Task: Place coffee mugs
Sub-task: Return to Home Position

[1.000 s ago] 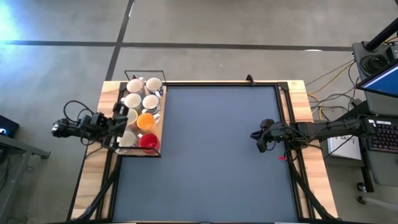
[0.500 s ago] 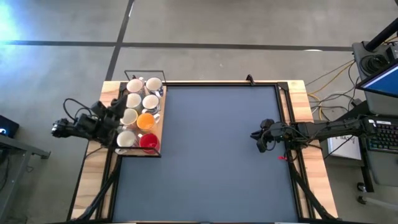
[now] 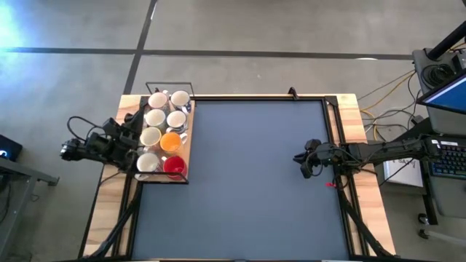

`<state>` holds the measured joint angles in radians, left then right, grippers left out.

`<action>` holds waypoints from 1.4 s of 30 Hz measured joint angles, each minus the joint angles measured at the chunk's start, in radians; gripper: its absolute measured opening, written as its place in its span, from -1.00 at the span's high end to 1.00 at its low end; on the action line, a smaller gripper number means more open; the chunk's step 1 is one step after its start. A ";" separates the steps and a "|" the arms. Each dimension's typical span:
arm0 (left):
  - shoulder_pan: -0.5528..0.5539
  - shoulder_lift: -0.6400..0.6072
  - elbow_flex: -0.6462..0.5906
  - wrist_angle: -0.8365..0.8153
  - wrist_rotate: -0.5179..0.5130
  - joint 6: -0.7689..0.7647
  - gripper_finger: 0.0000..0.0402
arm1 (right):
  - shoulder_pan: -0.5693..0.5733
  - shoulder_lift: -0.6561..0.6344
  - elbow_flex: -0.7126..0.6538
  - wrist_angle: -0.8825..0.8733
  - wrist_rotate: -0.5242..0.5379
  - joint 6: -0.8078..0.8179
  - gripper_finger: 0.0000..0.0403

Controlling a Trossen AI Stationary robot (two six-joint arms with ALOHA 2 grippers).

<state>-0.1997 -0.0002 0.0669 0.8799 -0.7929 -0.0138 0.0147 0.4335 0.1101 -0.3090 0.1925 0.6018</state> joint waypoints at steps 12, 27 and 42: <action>0.000 0.001 0.017 0.046 -0.036 0.073 0.66 | 0.000 0.000 0.000 0.000 0.000 0.000 0.69; 0.000 0.001 0.017 0.032 -0.036 0.073 0.66 | 0.000 0.000 0.000 0.000 0.000 0.000 0.69; 0.000 0.001 0.017 0.030 -0.036 0.072 0.66 | 0.000 0.000 0.000 0.000 0.000 0.000 0.69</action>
<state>-0.1997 0.0010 0.0841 0.9096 -0.8288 0.0586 0.0149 0.4333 0.1101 -0.3091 0.1927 0.6018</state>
